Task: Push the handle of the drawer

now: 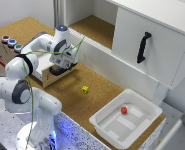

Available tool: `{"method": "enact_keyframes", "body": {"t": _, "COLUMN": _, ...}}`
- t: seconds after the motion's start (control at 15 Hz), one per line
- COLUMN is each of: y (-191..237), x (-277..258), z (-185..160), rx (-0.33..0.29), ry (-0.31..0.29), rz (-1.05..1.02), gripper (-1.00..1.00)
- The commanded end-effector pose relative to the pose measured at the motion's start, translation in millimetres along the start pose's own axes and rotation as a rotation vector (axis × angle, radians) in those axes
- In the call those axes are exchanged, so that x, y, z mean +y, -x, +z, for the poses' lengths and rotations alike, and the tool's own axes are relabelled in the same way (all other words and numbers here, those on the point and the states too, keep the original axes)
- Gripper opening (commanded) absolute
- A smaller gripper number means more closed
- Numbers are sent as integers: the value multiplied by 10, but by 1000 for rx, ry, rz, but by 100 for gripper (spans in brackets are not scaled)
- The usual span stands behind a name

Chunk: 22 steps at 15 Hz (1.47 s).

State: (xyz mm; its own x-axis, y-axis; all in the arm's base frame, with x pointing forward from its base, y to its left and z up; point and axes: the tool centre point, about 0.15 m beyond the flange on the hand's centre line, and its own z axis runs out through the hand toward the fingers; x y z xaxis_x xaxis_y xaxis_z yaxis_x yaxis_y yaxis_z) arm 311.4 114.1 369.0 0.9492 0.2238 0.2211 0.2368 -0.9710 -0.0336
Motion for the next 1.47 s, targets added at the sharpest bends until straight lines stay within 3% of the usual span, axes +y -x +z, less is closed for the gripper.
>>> {"method": "enact_keyframes", "body": {"t": 0.0, "y": -166, "x": 32, "z": 277, "rx": -5, "ry": 52, "rz": 10, "gripper": 100}}
{"method": "enact_keyframes", "body": {"t": 0.47, "y": -266, "x": 56, "z": 397, "rx": -12, "ry": 24, "rz": 50, "gripper": 100}}
{"method": "enact_keyframes", "body": {"t": 0.53, "y": -271, "x": 62, "z": 424, "rx": -15, "ry": 21, "rz": 53, "gripper": -100}}
{"method": "enact_keyframes", "body": {"t": 0.93, "y": -320, "x": -33, "z": 526, "rx": -28, "ry": -36, "rz": 35, "gripper": -100}}
{"method": "enact_keyframes", "body": {"t": 1.4, "y": -327, "x": -55, "z": 566, "rx": -44, "ry": -50, "rz": 17, "gripper": -100}}
